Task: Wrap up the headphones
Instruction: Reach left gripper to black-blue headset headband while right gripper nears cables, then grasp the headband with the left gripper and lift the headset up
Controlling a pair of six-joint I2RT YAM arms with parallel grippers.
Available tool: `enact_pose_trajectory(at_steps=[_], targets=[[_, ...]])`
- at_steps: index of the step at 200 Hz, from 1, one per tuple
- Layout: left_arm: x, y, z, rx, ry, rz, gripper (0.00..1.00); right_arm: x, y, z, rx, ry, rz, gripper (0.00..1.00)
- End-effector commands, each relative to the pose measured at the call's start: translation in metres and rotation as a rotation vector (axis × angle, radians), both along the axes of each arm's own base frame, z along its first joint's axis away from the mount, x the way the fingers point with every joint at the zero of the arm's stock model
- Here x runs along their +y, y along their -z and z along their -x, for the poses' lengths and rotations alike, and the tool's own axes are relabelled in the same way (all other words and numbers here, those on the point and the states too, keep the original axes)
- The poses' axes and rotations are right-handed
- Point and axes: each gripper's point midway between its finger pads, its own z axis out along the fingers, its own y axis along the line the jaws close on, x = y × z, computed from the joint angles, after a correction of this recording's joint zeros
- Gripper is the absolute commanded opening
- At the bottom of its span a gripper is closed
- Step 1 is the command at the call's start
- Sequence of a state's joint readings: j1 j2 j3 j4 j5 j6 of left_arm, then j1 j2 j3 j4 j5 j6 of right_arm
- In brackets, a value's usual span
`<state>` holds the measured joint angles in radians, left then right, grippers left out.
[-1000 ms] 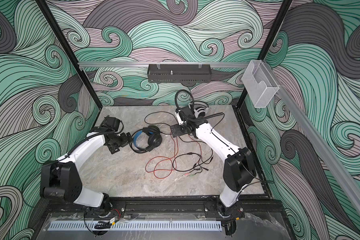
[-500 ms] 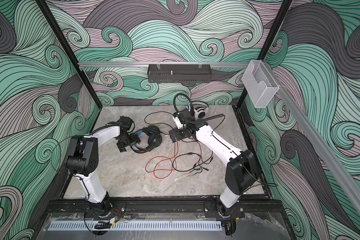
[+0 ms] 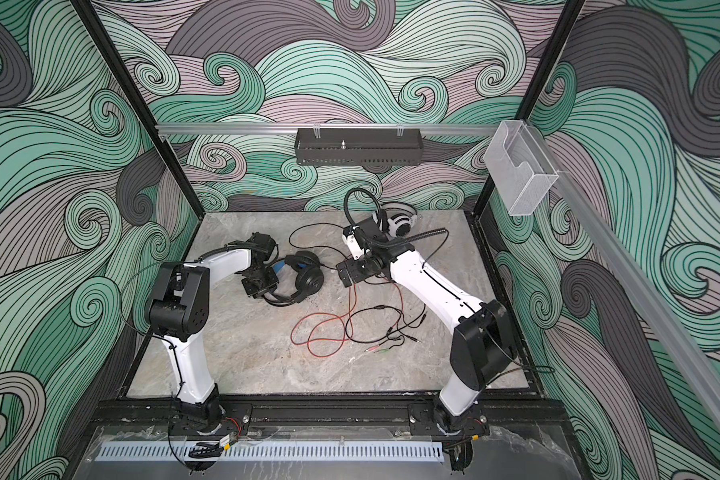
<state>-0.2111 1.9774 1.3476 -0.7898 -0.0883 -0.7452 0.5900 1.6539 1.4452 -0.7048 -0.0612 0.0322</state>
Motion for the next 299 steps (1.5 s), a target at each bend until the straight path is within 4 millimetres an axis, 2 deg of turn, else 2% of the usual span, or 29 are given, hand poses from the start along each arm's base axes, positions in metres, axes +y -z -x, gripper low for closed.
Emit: enact_pose_trajectory(at_steps=[1, 16, 34, 60, 95, 106, 117, 131, 143, 184, 224, 278, 299], targets=[[0.011, -0.003, 0.002, 0.034, 0.014, -0.075, 0.23, 0.003, -0.017, 0.008, -0.034, -0.047, -0.021, 1.00], [0.015, -0.011, -0.002, 0.019, 0.031, -0.095, 0.17, 0.006, -0.019, 0.015, -0.040, -0.086, -0.045, 1.00], [0.021, -0.025, -0.009, -0.004, 0.046, -0.120, 0.00, 0.010, -0.026, 0.025, -0.064, -0.142, -0.084, 1.00], [0.024, -0.056, -0.024, -0.076, 0.100, -0.128, 0.00, 0.018, -0.038, 0.046, -0.105, -0.254, -0.167, 1.00], [0.023, -0.119, -0.037, -0.165, 0.226, -0.160, 0.00, 0.022, -0.055, 0.072, -0.175, -0.357, -0.276, 1.00], [0.019, -0.138, -0.037, -0.205, 0.270, -0.155, 0.00, 0.020, -0.059, 0.077, -0.201, -0.368, -0.285, 1.00], [0.006, -0.154, -0.038, -0.266, 0.342, -0.112, 0.00, 0.018, -0.060, 0.080, -0.213, -0.381, -0.288, 1.00], [-0.012, -0.167, -0.034, -0.324, 0.456, -0.067, 0.00, 0.018, -0.058, 0.082, -0.207, -0.389, -0.290, 1.00], [-0.020, -0.178, -0.028, -0.348, 0.501, -0.038, 0.00, 0.019, -0.058, 0.082, -0.197, -0.391, -0.301, 0.99], [-0.027, -0.222, -0.003, -0.408, 0.553, 0.012, 0.00, 0.025, -0.066, 0.080, -0.211, -0.413, -0.334, 0.98], [-0.034, -0.265, 0.007, -0.555, 0.577, -0.012, 0.00, 0.039, -0.071, 0.089, -0.172, -0.470, -0.428, 0.94], [-0.045, -0.301, 0.017, -0.604, 0.599, 0.014, 0.00, 0.043, -0.071, 0.089, -0.150, -0.456, -0.467, 0.85], [-0.050, -0.318, 0.021, -0.639, 0.599, 0.047, 0.00, 0.049, -0.085, 0.086, -0.184, -0.463, -0.515, 0.79]])
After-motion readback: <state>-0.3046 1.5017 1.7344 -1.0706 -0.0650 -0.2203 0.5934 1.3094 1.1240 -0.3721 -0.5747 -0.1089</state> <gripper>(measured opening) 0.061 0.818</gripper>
